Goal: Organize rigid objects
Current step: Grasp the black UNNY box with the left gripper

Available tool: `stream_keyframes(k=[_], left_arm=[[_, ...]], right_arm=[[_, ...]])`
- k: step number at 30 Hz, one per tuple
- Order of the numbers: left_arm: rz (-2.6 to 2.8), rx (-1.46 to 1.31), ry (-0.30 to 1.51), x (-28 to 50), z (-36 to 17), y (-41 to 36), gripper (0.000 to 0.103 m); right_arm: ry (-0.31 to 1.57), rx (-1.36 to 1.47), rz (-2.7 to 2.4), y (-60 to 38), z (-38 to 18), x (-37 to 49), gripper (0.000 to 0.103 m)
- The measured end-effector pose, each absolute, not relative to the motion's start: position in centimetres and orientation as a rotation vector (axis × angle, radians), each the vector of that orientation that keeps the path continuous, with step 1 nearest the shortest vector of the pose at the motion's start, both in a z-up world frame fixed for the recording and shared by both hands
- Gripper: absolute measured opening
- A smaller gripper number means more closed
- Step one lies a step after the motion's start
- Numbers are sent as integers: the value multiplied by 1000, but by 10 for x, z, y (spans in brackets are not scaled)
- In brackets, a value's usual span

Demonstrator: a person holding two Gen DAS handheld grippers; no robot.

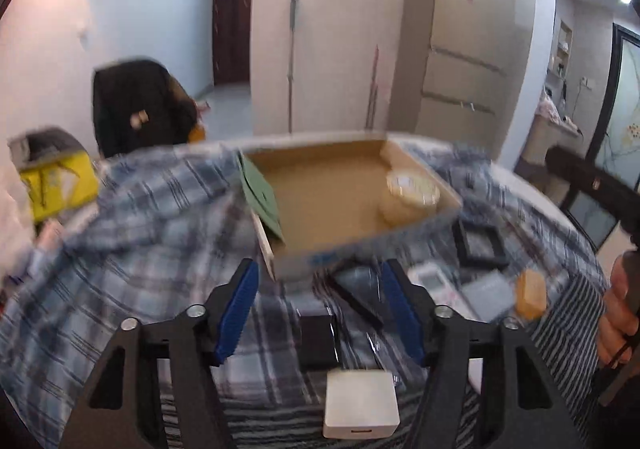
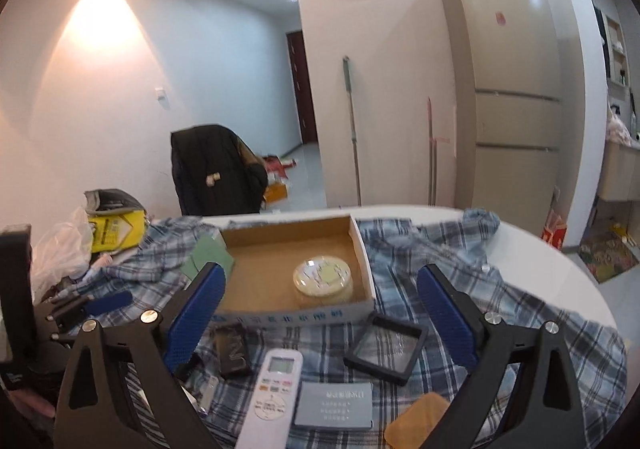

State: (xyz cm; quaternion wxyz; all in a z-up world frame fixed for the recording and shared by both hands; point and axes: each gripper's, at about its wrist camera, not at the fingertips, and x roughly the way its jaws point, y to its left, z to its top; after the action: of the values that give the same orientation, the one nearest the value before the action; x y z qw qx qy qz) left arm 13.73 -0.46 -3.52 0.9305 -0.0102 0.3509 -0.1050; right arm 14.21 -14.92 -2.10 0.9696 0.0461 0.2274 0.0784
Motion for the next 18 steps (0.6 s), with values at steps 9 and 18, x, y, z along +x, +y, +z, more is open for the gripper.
stream_keyframes(k=[9, 18], left_arm=[[-215, 26, 878, 155, -74, -16, 44], [-194, -24, 961, 163, -87, -4, 32]], right_arm=[[563, 97, 114, -161, -42, 158, 96], [565, 19, 33, -159, -43, 160, 96]])
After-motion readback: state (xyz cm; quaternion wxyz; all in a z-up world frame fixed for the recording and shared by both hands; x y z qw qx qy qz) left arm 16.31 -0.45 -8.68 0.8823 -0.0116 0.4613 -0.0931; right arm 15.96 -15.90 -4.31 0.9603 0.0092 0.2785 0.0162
